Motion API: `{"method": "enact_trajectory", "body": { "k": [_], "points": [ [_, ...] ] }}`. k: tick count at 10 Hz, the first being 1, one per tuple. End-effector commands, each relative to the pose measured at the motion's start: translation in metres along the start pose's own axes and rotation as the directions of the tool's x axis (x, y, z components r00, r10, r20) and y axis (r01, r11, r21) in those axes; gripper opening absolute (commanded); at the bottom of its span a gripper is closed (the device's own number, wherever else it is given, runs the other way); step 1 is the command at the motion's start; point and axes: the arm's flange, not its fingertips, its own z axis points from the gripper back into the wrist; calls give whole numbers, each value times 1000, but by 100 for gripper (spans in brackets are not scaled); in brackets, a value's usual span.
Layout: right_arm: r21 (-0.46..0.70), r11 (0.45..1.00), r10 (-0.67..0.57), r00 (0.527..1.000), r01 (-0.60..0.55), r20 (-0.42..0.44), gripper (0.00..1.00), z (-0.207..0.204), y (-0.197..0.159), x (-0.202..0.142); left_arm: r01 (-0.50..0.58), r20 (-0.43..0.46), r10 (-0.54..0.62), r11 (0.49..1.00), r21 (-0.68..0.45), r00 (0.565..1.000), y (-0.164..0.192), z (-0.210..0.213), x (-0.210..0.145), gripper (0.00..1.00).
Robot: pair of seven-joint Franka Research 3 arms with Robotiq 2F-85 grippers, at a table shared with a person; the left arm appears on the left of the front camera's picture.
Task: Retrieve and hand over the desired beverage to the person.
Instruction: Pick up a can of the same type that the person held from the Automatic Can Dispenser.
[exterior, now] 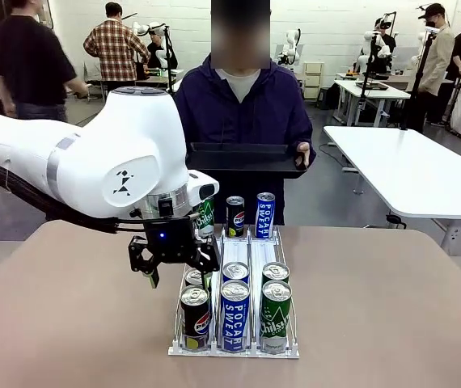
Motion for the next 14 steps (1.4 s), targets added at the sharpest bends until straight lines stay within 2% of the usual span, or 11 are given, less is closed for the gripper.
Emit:
{"method": "enact_trajectory", "body": {
  "k": [1, 8, 14],
  "points": [
    [28, 1000, 5, 1000, -6, 12, 100, -4, -1, -1, -20, 5, 20, 1000, 9, 1000, -11, -3, 3, 100],
    [28, 1000, 5, 1000, -6, 12, 100, -4, -1, -1, 13, -42, -12, 999, 40, 999, -24, -26, -1, 100],
    [28, 1000, 5, 1000, -6, 12, 100, -4, -1, -1, 45, -36, -43, 998, 52, 998, -28, -35, 0, 100]
  ]
}}
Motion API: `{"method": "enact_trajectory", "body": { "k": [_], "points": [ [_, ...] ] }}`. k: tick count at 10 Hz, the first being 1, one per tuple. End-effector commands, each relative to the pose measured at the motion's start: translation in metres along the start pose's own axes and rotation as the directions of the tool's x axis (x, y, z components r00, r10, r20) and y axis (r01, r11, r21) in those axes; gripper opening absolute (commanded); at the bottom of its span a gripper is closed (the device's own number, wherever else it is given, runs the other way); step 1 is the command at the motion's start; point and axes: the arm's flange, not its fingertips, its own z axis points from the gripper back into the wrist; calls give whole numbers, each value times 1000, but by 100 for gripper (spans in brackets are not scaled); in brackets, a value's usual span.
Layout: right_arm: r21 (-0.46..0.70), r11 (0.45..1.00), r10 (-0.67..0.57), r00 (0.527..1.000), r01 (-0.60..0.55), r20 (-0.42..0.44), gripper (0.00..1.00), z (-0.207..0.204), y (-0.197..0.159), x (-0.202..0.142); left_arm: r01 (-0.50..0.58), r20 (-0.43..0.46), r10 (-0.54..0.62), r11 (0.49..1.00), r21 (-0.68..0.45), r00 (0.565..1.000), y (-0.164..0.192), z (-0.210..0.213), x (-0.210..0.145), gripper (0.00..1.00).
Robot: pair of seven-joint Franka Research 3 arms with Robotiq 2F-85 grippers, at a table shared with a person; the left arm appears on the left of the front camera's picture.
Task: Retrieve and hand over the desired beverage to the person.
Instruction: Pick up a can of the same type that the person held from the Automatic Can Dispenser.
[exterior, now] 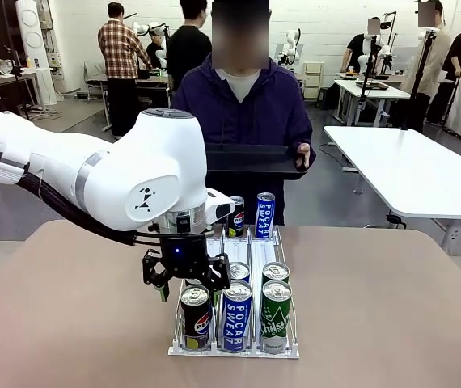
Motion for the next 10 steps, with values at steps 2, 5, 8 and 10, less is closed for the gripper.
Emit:
{"method": "enact_trajectory", "body": {
  "k": [2, 5, 8, 10],
  "points": [
    [28, 1000, 5, 1000, -5, 12, 100, -4, -1, -1, -2, 2, 2, 1000, 3, 1000, -10, -4, 1, 41],
    [28, 1000, 5, 1000, -5, 12, 100, -4, -1, -1, -25, -25, 25, 1000, -2, 999, -11, -1, 2, 0],
    [28, 1000, 5, 1000, -5, 12, 100, -4, -1, -1, -23, -34, 23, 1000, 3, 999, -8, -1, 2, 0],
    [28, 1000, 5, 1000, -5, 12, 100, -4, -1, -1, -9, -39, 9, 1000, 0, 999, -11, 1, 1, 0]
  ]
}}
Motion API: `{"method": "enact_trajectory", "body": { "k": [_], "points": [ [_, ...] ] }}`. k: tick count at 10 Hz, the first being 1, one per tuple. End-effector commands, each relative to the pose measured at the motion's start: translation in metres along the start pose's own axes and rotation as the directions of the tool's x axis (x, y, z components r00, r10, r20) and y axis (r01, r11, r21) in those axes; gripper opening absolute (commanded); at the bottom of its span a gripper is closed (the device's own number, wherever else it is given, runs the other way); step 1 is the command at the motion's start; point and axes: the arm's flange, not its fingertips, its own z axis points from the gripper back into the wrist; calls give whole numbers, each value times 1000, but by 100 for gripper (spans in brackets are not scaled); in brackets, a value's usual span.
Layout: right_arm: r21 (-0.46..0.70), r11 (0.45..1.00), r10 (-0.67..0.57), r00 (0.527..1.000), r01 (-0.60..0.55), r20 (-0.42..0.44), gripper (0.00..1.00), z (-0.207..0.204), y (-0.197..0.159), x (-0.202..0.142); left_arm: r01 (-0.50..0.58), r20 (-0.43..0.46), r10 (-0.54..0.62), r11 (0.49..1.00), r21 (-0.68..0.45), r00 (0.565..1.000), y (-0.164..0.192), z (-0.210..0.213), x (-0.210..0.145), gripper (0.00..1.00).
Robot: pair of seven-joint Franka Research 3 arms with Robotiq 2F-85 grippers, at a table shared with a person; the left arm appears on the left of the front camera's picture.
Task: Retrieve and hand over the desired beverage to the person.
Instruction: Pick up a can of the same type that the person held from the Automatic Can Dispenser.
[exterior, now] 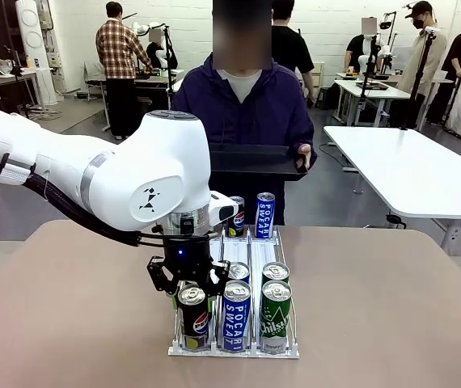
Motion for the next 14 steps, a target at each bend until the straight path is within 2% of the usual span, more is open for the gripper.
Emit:
{"method": "enact_trajectory", "body": {
  "k": [1, 4, 7, 10, 13, 14],
  "points": [
    [28, 1000, 5, 1000, -5, 12, 100, -4, -1, -1, -2, -20, 2, 1000, 4, 1000, -10, 6, 1, 0],
    [28, 1000, 5, 1000, -5, 12, 100, -4, -1, -1, 28, -34, -28, 1000, 9, 999, -20, 30, -7, 0],
    [28, 1000, 5, 1000, -5, 12, 100, -4, -1, -1, 80, 39, -80, 997, 5, 996, -34, 108, -27, 0],
    [28, 1000, 5, 1000, -5, 12, 100, -4, -1, -1, 84, 134, -86, 996, 23, 987, -40, 171, -36, 0],
    [28, 1000, 5, 1000, -5, 12, 100, -4, -1, -1, 65, 152, -67, 998, 22, 986, -40, 191, -29, 0],
    [28, 1000, 5, 1000, -5, 12, 100, -4, -1, -1, 84, 143, -81, 996, -11, 986, -41, 192, -39, 0]
  ]
}}
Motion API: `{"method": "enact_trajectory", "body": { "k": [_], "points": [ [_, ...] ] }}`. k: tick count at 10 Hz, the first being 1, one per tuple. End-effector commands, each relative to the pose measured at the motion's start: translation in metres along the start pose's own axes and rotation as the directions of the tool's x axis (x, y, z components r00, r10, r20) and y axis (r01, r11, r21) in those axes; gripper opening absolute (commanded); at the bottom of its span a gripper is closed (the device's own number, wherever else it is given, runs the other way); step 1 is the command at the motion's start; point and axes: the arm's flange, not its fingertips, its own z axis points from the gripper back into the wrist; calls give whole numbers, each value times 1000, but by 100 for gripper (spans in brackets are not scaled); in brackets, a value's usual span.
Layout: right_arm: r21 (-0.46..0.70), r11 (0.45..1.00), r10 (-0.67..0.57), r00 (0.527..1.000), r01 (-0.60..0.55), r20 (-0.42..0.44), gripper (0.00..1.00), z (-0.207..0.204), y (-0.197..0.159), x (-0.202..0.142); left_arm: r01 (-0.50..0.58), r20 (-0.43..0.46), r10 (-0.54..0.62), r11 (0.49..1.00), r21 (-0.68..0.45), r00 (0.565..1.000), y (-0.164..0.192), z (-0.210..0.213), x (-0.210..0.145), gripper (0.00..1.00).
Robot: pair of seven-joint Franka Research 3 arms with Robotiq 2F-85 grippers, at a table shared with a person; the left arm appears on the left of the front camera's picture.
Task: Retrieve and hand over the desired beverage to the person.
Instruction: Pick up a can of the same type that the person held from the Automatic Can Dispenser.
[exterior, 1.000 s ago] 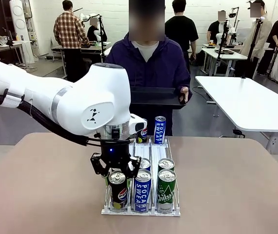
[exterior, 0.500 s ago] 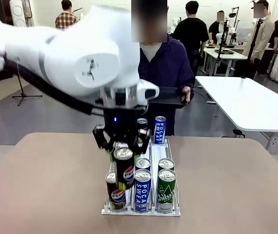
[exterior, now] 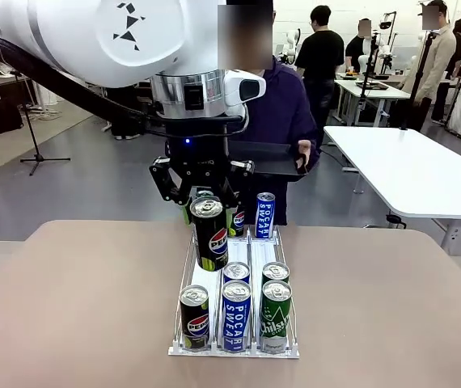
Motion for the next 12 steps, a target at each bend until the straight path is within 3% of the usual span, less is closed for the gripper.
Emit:
{"method": "enact_trajectory", "body": {
  "k": [1, 12],
  "points": [
    [28, 1000, 5, 1000, -6, 13, 100, -3, -1, -1, 10, 1, -10, 1000, -1, 1000, -4, 1, -5, 0],
    [28, 1000, 5, 1000, -6, 13, 100, -3, -1, -1, 10, 1, -10, 1000, -1, 1000, -4, 1, -5, 0]
  ]
}}
